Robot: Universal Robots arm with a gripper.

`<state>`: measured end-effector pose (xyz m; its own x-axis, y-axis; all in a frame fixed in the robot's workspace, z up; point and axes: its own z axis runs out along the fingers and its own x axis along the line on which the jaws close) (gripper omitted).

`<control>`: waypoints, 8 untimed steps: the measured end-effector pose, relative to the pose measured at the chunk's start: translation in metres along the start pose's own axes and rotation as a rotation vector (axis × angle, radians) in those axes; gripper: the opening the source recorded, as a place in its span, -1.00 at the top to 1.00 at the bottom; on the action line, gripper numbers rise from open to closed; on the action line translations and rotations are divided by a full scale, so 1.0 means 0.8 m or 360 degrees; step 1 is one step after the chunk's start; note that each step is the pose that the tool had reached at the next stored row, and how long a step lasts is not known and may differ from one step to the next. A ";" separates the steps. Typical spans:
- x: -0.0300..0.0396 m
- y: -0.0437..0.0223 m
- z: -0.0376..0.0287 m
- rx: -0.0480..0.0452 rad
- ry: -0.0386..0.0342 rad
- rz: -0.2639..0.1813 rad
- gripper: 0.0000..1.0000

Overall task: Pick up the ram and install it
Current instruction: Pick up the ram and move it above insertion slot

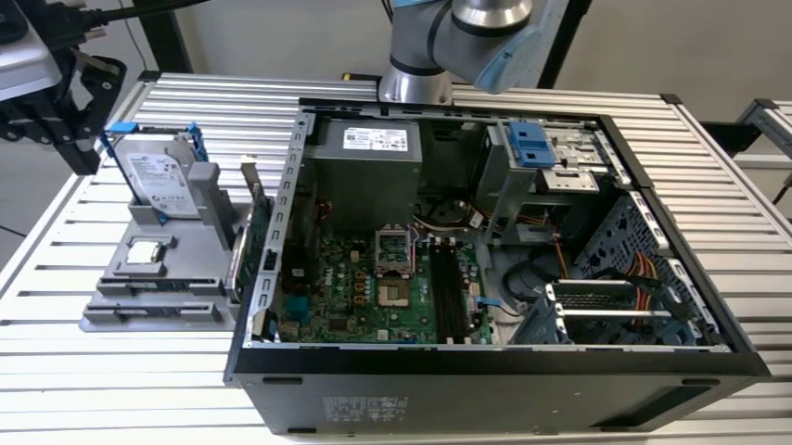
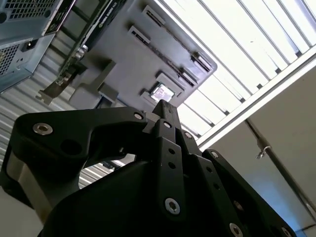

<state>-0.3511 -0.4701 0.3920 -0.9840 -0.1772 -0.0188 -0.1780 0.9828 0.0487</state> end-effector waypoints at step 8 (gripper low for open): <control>0.0002 0.0000 0.0000 -0.0002 0.0005 -0.0105 1.00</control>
<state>-0.3513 -0.4701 0.3920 -0.9701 -0.2421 -0.0188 -0.2427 0.9689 0.0486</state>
